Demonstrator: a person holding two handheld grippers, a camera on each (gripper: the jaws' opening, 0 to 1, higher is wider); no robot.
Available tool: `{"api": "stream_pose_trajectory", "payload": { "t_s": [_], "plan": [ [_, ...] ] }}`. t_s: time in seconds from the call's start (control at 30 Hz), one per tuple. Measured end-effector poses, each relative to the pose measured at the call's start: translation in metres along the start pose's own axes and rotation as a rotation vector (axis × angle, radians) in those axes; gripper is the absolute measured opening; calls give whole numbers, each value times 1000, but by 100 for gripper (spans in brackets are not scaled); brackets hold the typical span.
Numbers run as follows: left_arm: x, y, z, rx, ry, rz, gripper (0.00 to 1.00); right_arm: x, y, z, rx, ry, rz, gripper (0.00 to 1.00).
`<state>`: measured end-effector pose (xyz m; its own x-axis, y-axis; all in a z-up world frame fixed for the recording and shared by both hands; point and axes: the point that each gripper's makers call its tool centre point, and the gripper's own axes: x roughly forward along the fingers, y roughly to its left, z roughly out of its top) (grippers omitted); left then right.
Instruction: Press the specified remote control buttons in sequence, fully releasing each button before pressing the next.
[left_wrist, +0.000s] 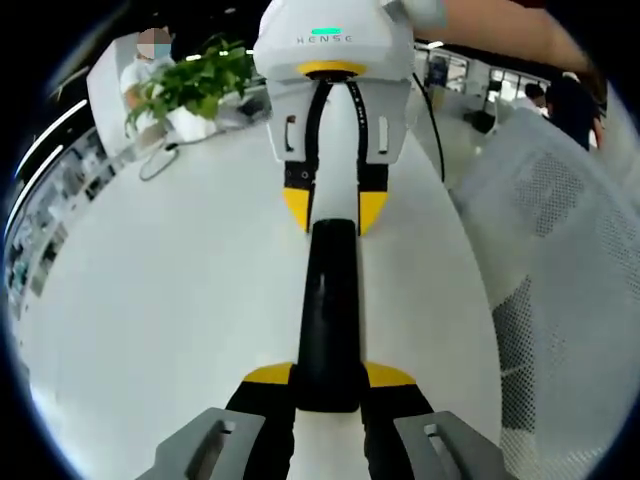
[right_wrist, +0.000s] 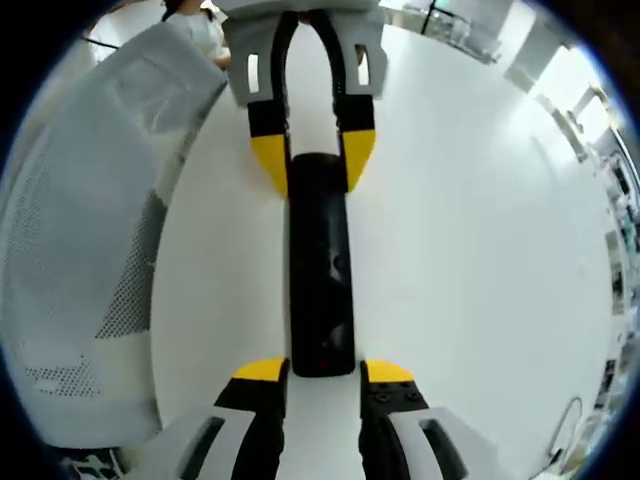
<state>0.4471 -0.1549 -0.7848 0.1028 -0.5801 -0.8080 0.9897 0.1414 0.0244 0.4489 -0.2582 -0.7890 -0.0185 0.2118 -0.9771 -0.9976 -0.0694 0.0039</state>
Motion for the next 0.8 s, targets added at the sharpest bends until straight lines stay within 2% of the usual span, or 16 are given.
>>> {"api": "stream_pose_trajectory", "payload": {
  "t_s": [0.2, 0.8],
  "plan": [
    [-1, -1, 1, 1, 1, -3, 23, 0, 3, 1, -26, 11, 0, 23],
    [0, 0, 1, 5, 5, -7, 23, -2, 3, 1, -29, 4, 0, 20]
  ]
}}
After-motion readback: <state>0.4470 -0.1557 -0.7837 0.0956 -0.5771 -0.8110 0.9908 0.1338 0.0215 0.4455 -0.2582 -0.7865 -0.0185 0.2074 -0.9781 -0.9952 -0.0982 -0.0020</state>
